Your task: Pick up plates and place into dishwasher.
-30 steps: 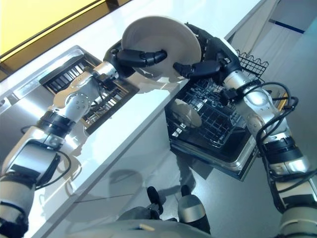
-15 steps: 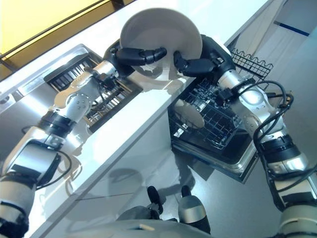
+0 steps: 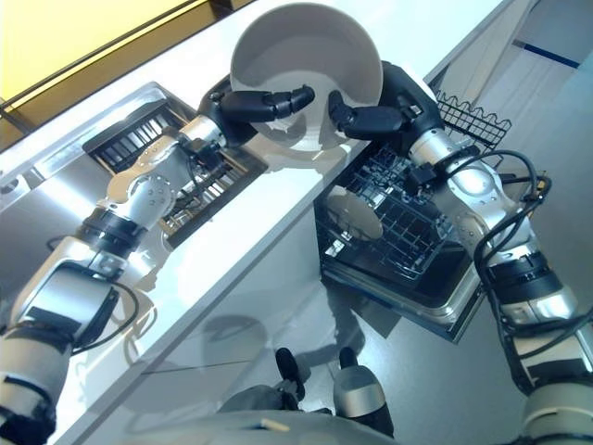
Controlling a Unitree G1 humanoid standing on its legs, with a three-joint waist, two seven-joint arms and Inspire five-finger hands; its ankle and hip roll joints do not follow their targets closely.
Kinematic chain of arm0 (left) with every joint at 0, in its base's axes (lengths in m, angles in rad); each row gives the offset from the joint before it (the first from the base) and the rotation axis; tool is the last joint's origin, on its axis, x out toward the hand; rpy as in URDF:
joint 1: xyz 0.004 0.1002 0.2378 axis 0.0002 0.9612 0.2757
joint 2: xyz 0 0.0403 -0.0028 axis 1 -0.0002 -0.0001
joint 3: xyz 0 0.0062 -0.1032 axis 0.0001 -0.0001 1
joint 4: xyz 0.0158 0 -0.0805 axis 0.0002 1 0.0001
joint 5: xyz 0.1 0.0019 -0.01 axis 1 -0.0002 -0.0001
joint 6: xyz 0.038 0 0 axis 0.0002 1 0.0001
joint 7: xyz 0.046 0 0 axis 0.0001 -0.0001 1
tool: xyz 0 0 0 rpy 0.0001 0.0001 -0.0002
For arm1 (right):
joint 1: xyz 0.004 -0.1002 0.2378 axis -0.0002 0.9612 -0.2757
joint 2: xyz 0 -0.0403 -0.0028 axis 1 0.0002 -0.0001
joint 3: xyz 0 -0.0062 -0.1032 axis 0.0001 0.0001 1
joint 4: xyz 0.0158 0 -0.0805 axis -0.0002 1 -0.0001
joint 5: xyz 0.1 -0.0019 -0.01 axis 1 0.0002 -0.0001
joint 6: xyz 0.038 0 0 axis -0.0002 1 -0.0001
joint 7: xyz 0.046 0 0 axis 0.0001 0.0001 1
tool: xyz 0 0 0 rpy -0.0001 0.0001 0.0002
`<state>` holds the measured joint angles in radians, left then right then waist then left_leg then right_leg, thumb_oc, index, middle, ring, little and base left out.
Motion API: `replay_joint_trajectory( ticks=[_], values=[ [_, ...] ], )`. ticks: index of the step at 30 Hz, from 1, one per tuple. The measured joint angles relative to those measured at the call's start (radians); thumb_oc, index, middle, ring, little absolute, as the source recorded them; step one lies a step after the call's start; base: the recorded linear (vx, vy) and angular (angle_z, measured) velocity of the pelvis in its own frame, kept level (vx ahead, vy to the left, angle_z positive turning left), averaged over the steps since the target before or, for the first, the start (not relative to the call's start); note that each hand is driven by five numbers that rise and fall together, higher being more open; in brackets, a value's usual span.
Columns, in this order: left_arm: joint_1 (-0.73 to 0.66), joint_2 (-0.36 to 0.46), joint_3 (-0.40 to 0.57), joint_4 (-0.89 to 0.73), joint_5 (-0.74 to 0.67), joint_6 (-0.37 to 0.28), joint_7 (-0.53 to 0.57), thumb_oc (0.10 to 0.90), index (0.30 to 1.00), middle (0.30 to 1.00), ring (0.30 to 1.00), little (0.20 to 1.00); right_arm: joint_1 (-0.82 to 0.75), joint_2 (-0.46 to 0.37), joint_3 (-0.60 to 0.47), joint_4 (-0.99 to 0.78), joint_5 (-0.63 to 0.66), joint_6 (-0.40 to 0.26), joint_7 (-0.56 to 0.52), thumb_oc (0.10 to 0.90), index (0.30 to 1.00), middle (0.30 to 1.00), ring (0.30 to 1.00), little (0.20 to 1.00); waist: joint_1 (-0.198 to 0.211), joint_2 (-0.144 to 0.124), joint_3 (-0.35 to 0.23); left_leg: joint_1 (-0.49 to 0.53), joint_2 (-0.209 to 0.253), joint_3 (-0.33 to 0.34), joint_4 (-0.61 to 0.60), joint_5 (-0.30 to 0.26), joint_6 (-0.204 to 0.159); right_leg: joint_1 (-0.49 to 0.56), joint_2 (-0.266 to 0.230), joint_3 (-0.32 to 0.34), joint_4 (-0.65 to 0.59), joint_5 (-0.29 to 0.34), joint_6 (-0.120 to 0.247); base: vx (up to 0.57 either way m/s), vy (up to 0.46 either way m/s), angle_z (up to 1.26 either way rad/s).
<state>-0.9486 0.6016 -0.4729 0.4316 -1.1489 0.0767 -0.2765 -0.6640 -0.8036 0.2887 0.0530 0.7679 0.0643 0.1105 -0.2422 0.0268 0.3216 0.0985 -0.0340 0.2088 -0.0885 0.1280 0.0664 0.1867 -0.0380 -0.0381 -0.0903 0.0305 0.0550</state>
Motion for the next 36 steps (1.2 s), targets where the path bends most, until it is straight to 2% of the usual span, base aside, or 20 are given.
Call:
replay_joint_trajectory(
  ticks=[4, 6, 8, 13, 18, 20, 24, 27, 30, 32, 33, 36],
  values=[
    [0.005, 0.002, 0.01, -0.051, -0.002, -0.015, 0.002, 0.8, 0.9, 0.9, 0.9, 0.9, 0.01, 0.0, -0.014, 0.021, -0.003, 0.0, -0.016, 0.1, 0.3, 0.3, 0.3, 0.2, 0.005, 0.0, 0.0, 0.0, 0.0, -0.003, 0.0, 0.0, 0.0, 0.001, 0.0, -0.001, 0.0, 0.0, 0.0, 0.0, 0.0, 0.0],
    [0.026, 0.021, 0.02, -0.111, -0.001, -0.026, 0.016, 0.8, 0.9, 0.9, 0.9, 0.9, 0.04, 0.0, -0.062, 0.022, -0.003, 0.0, -0.019, 0.1, 0.3, 0.3, 0.3, 0.2, 0.011, 0.0, 0.0, 0.0, 0.0, -0.006, 0.0, 0.0, 0.0, 0.001, 0.001, -0.001, 0.0, 0.0, 0.0, 0.0, 0.0, 0.0],
    [0.061, 0.037, 0.054, -0.19, 0.011, -0.043, 0.066, 0.8, 0.9, 0.9, 0.9, 0.9, 0.076, 0.0, -0.121, 0.023, -0.004, 0.0, -0.028, 0.1, 0.3, 0.3, 0.3, 0.2, 0.021, 0.0, 0.0, 0.0, 0.0, -0.007, 0.0, 0.0, 0.0, 0.001, 0.001, -0.001, 0.0, 0.0, 0.0, 0.0, 0.0, 0.0],
    [0.169, 0.102, 0.156, -0.314, 0.052, -0.061, 0.093, 0.8, 0.9, 0.9, 0.9, 0.9, 0.139, -0.003, -0.206, 0.023, -0.036, 0.0, -0.062, 0.1, 0.3, 0.3, 0.3, 0.2, 0.031, 0.0, 0.0, -0.001, 0.0, -0.015, 0.0, -0.004, -0.006, 0.003, 0.002, -0.004, 0.0, -0.002, -0.003, -0.01, -0.011, 0.03],
    [0.27, 0.138, 0.187, -0.462, 0.05, -0.061, 0.087, 0.8, 0.9, 0.9, 0.9, 0.9, 0.204, -0.009, -0.269, 0.024, -0.047, 0.0, -0.097, 0.1, 0.3, 0.3, 0.3, 0.2, 0.062, 0.0, 0.0, -0.002, -0.001, -0.019, 0.0, -0.005, -0.007, 0.002, 0.002, -0.006, -0.001, -0.002, -0.003, -0.01, -0.008, 0.01],
    [0.334, 0.136, 0.203, -0.569, 0.045, -0.058, 0.081, 0.8, 0.9, 0.9, 0.9, 0.9, 0.229, -0.009, -0.299, 0.022, -0.062, -0.003, -0.124, 0.1, 0.3, 0.3, 0.3, 0.2, 0.076, 0.0, 0.0, -0.008, -0.002, -0.022, 0.0, -0.005, -0.007, -0.003, 0.001, -0.008, 0.0, -0.003, -0.003, -0.01, -0.01, 0.02],
    [0.387, 0.136, 0.203, -0.648, 0.045, -0.052, 0.052, 0.8, 0.9, 0.9, 0.9, 0.9, 0.242, -0.009, -0.324, 0.023, -0.121, -0.004, -0.191, 0.1, 0.3, 0.3, 0.3, 0.2, 0.087, 0.0, 0.0, -0.008, -0.002, -0.024, 0.0, -0.005, -0.007, -0.002, 0.001, -0.011, 0.0, -0.003, -0.003, -0.02, -0.01, 0.01],
    [0.412, 0.137, 0.204, -0.673, 0.05, -0.052, 0.041, 0.8, 0.9, 0.9, 0.9, 0.9, 0.273, -0.026, -0.365, 0.023, -0.259, -0.025, -0.249, 0.1, 0.3, 0.3, 0.3, 0.2, 0.095, 0.0, 0.0, -0.009, -0.002, -0.028, 0.0, -0.005, -0.007, -0.002, 0.002, -0.017, -0.001, -0.003, -0.004, 0.01, 0.001, 0.01],
    [0.45, 0.141, 0.211, -0.686, 0.06, -0.052, 0.043, 0.8, 0.9, 0.9, 0.9, 0.9, 0.325, -0.091, -0.396, 0.032, -0.444, -0.025, -0.285, 0.1, 0.3, 0.3, 0.3, 0.2, 0.098, 0.0, 0.0, -0.01, -0.003, -0.033, 0.0, -0.005, -0.007, -0.001, 0.002, -0.024, 0.0, -0.004, -0.006, 0.0, -0.007, 0.06],
    [0.499, 0.165, 0.23, -0.686, 0.091, -0.052, 0.042, 0.8, 0.9, 0.9, 0.9, 0.9, 0.375, -0.166, -0.407, 0.056, -0.6, -0.025, -0.286, 0.1, 0.3, 0.3, 0.3, 0.2, 0.098, 0.0, 0.0, -0.01, -0.002, -0.037, 0.0, -0.005, -0.007, 0.0, 0.002, -0.027, 0.0, -0.005, -0.007, -0.01, -0.015, 0.04],
    [0.512, 0.174, 0.236, -0.685, 0.092, -0.052, 0.044, 0.8, 0.9, 0.9, 0.9, 0.9, 0.387, -0.182, -0.41, 0.063, -0.632, -0.024, -0.286, 0.1, 0.3, 0.3, 0.3, 0.2, 0.097, 0.0, 0.0, -0.01, -0.002, -0.037, 0.0, -0.005, -0.007, 0.001, 0.002, -0.027, 0.0, -0.005, -0.008, 0.0, 0.0, 0.0],
    [0.568, 0.204, 0.262, -0.671, 0.092, -0.052, 0.043, 0.8, 0.9, 0.9, 0.9, 0.9, 0.448, -0.242, -0.437, 0.114, -0.869, -0.013, -0.294, 0.1, 0.3, 0.3, 0.3, 0.2, 0.099, 0.0, 0.0, -0.01, -0.002, -0.042, 0.0, -0.005, -0.007, 0.004, 0.003, -0.029, 0.0, -0.008, -0.012, -0.01, -0.009, 0.04]
  ],
)
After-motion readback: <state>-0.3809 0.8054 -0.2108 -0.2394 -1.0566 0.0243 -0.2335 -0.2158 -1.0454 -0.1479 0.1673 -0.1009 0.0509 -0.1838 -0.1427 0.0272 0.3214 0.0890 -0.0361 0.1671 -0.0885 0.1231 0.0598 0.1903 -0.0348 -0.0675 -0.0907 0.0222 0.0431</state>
